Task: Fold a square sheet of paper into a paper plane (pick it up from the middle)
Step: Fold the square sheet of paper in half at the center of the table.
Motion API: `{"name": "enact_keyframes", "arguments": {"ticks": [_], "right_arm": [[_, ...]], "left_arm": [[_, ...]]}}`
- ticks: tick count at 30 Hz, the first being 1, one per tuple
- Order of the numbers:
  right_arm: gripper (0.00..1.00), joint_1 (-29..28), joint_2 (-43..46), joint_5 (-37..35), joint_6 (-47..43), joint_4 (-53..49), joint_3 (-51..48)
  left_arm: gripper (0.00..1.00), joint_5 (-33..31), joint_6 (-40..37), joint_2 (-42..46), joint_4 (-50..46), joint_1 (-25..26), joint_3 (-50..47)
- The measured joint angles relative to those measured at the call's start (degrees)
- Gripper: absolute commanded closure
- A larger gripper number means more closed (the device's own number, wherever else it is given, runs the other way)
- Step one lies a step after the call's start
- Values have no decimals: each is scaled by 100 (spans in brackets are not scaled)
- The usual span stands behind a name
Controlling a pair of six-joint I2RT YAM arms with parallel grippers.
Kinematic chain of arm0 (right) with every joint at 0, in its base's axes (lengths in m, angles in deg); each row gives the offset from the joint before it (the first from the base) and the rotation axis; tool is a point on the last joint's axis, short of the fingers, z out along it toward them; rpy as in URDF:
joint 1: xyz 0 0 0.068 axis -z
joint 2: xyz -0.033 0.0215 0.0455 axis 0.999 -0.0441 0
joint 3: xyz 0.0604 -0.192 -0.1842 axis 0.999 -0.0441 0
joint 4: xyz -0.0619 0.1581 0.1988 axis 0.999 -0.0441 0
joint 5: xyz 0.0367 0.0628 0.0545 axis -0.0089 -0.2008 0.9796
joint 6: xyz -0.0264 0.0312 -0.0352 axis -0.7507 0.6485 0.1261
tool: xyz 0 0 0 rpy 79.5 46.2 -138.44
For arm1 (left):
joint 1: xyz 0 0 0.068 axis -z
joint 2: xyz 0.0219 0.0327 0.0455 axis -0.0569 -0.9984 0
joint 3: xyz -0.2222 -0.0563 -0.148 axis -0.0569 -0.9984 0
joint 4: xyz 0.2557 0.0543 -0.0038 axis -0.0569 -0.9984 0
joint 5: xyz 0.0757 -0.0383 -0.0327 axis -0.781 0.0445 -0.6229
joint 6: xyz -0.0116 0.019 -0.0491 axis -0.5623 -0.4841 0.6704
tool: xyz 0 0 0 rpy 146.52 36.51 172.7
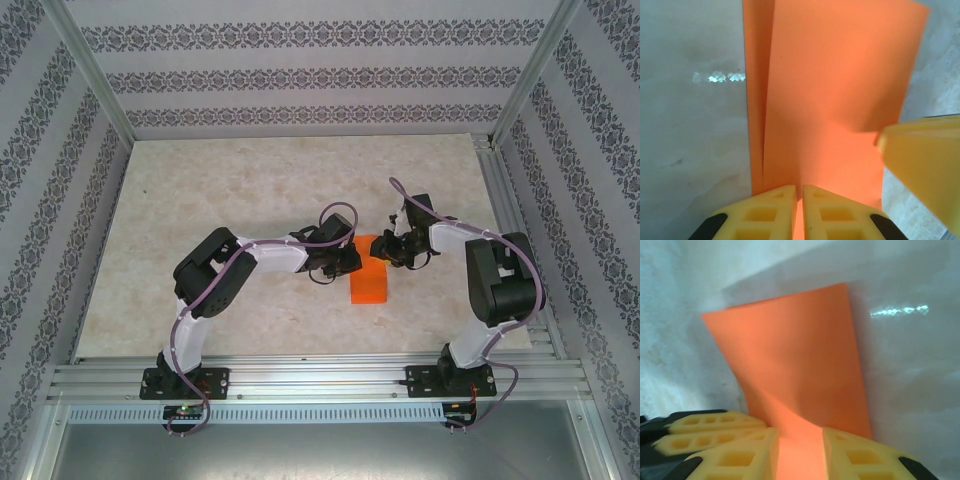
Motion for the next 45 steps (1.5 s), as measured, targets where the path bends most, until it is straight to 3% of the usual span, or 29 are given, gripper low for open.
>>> {"name": "enact_keyframes", "arguments": {"ticks": [17, 25, 36, 45], "right_arm": [[71, 208, 61, 168, 87, 2, 382], [70, 269, -616, 232, 103, 208, 505], [68, 341, -542, 315, 101, 72, 595], [69, 343, -634, 332, 101, 4, 1189]], "left_arm": [[85, -4, -50, -20, -44, 7, 37], [85, -4, -85, -20, -59, 7, 48], [85, -9, -109, -26, -61, 11, 59], [85, -9, -120, -28, -63, 11, 59]]}}
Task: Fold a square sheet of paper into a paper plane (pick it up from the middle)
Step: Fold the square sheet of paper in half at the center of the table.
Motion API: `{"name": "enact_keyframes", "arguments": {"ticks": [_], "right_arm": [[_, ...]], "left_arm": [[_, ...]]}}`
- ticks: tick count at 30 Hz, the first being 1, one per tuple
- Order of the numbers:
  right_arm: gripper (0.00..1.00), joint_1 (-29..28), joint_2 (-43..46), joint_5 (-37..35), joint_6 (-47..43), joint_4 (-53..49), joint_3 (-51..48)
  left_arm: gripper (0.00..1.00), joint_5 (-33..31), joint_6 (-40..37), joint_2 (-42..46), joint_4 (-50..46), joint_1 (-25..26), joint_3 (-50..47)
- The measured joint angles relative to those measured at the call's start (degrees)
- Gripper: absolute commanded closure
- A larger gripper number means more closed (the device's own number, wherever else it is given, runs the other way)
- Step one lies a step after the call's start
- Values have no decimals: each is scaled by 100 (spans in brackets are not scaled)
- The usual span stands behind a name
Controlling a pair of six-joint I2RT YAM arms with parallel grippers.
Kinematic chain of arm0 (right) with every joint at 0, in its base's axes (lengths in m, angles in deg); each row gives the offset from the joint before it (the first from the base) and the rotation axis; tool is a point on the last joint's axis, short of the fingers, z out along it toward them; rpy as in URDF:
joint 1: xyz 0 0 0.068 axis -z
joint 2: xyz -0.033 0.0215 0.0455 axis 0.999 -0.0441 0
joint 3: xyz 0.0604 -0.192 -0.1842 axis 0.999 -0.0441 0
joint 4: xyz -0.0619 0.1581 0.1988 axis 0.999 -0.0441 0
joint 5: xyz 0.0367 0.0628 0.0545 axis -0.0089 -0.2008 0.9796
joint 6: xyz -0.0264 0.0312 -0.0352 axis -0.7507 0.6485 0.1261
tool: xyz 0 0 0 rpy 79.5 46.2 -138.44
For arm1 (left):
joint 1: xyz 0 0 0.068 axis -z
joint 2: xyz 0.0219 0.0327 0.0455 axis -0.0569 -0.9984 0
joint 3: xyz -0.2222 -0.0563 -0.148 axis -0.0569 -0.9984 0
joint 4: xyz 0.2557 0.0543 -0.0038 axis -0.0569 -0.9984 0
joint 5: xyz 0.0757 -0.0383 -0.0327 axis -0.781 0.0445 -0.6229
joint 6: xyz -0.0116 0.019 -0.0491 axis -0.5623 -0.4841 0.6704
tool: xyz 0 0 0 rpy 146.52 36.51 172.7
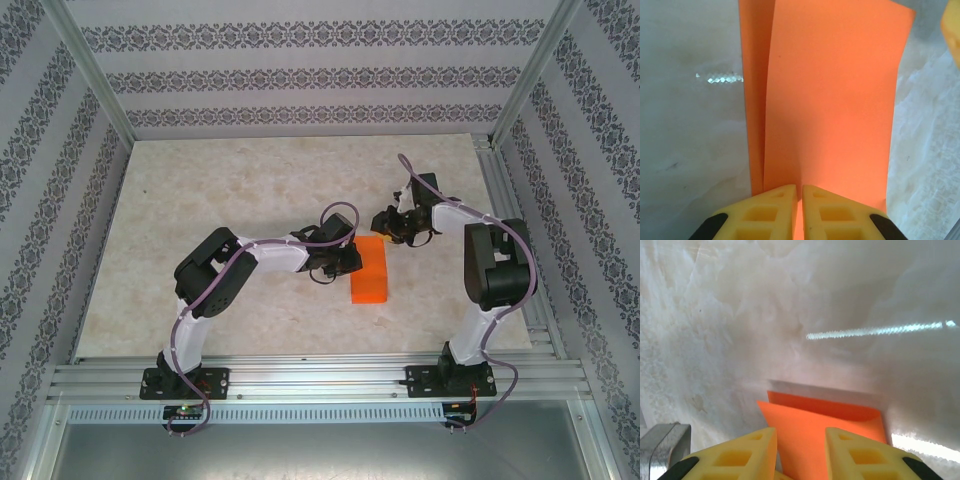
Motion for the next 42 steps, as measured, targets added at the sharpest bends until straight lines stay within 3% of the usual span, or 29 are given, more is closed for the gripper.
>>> {"name": "enact_keyframes", "arguments": {"ticks": [6, 14, 17, 24, 29, 35, 42], "right_arm": [[69, 39, -476, -44, 4, -20, 70], [67, 72, -457, -94, -4, -111, 120], [67, 74, -201, -173, 2, -205, 44], [72, 72, 1416, 68, 448, 481, -1537], [73, 22, 1189, 164, 605, 750, -2214], [72, 28, 1145, 129, 584, 728, -2190], [70, -96, 1891, -76, 540, 203, -2203]], "left_arm": [[85, 0, -9, -2, -13, 0, 13], [85, 0, -11, -7, -13, 0, 17], [85, 0, -11, -9, -35, 2, 33], [85, -31, -11, -13, -50, 11, 44], [85, -37, -11, -13, -70, 11, 52], [85, -39, -11, -15, -72, 15, 52], [85, -42, -11, -15, -70, 15, 52]]}}
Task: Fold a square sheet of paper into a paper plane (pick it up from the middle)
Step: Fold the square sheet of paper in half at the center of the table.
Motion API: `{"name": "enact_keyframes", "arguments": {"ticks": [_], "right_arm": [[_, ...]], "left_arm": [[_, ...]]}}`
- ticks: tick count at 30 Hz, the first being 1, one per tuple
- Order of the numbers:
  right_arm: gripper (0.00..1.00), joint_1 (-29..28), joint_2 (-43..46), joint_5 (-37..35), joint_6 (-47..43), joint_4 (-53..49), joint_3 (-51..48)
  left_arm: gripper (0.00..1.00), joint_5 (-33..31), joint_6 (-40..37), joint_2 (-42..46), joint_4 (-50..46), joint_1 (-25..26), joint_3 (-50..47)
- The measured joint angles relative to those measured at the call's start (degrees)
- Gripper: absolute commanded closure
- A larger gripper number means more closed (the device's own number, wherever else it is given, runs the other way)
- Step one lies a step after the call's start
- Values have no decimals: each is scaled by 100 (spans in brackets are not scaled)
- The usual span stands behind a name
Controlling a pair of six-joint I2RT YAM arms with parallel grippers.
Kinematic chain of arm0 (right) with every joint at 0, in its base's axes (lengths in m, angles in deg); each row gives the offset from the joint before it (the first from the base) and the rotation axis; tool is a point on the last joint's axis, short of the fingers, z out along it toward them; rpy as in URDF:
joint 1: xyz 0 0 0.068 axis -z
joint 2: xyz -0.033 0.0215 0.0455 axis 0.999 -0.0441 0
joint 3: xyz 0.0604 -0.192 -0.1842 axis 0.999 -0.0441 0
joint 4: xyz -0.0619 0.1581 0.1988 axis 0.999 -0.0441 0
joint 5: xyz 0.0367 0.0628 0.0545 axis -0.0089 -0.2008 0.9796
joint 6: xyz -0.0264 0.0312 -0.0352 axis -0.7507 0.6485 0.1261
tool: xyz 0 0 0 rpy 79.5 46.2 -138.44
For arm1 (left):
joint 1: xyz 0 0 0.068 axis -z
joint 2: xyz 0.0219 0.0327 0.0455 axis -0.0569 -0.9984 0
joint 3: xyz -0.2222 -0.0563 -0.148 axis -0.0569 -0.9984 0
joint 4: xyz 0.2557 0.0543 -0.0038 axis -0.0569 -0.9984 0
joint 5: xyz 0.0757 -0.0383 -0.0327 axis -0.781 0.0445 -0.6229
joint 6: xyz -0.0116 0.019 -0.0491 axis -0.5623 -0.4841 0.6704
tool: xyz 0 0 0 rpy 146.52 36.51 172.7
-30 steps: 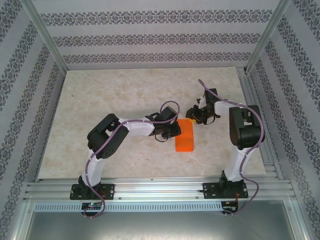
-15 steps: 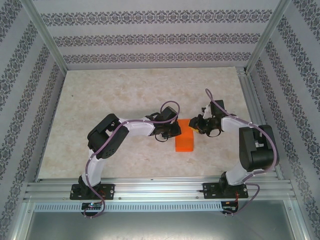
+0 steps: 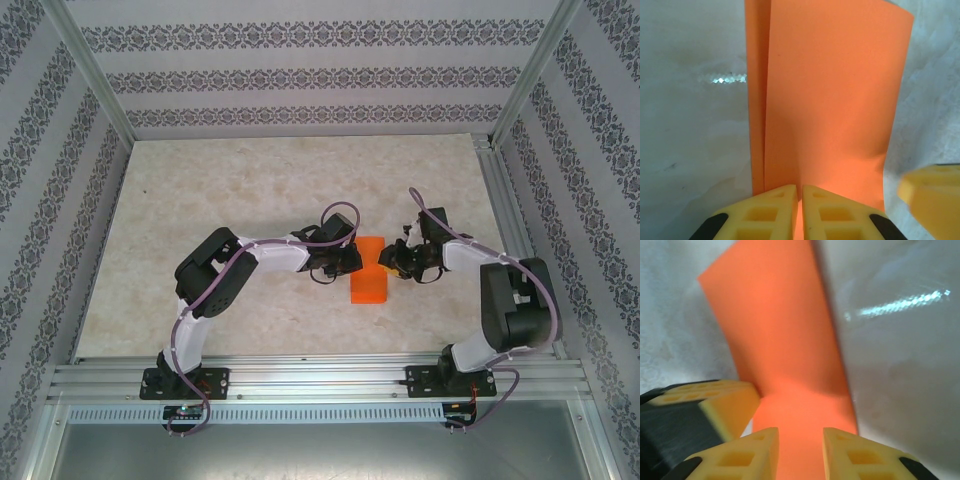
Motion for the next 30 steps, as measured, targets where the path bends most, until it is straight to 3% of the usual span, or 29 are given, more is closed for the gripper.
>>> {"name": "enact_keyframes", "arguments": {"ticks": [5, 12, 19, 25, 30], "right_arm": [[69, -326, 573, 52, 103, 26, -271], [70, -391, 258, -284, 306, -44, -732], [67, -404, 531, -402, 278, -302, -691], [67, -407, 1235, -210, 313, -323, -774], [67, -435, 1078, -28, 413, -81, -1191]], "left_arm": [[85, 2, 0, -9, 0, 0, 0], [85, 2, 0, -9, 7, 2, 0], [85, 2, 0, -11, 17, 4, 0], [85, 2, 0, -13, 26, 7, 0], [85, 2, 0, -13, 26, 7, 0]]}}
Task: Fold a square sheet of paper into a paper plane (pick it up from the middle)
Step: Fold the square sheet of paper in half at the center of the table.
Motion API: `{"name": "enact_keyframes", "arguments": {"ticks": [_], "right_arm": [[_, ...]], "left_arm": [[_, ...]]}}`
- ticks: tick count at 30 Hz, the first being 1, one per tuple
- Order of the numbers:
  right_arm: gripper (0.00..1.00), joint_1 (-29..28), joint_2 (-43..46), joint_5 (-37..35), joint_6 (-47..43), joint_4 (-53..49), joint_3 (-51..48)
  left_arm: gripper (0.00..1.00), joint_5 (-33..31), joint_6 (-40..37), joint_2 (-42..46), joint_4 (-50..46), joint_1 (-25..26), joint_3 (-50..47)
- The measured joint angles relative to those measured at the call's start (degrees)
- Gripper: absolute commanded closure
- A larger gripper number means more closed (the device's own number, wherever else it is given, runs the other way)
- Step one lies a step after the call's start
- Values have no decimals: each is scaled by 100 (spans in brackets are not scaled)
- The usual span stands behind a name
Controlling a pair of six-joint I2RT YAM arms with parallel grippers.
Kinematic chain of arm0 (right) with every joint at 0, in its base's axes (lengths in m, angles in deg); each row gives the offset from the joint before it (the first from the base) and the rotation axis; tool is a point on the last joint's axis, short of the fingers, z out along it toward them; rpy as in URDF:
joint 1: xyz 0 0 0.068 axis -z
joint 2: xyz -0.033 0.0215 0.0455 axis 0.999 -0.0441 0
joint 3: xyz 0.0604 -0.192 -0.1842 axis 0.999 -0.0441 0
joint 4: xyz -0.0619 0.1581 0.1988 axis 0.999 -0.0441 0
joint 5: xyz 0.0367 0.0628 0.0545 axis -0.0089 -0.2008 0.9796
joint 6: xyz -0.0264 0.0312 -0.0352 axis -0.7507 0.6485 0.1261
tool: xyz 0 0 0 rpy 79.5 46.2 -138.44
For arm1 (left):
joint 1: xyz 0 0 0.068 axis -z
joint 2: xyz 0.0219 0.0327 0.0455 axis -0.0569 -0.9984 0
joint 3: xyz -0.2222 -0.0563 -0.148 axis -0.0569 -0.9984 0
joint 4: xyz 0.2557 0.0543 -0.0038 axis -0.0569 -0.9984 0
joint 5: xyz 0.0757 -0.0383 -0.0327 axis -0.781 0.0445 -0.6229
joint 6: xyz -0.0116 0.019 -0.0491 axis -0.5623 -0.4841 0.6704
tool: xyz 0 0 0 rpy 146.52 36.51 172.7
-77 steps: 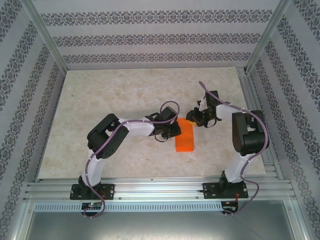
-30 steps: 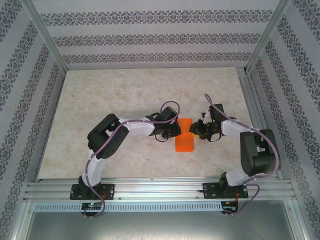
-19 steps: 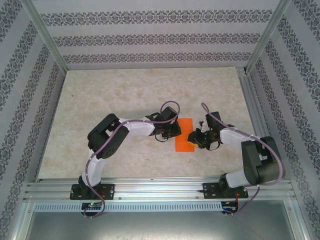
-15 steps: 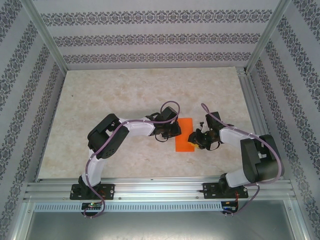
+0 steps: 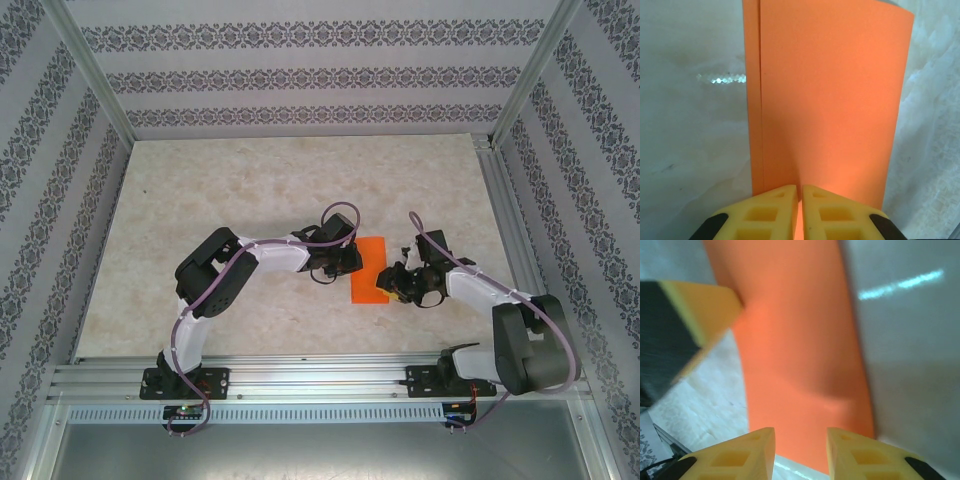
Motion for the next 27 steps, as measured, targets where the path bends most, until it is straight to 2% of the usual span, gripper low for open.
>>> {"name": "enact_keyframes", "arguments": {"ticks": [9, 18, 27], "right_arm": [[66, -11, -170, 118, 42, 160, -129], [64, -11, 516, 63, 66, -13, -33], [66, 0, -79, -79, 107, 138, -192]], "left_arm": [[85, 0, -109, 0, -2, 0, 0], [84, 0, -321, -7, -146, 4, 98], [84, -22, -452, -24, -313, 7, 184]]}}
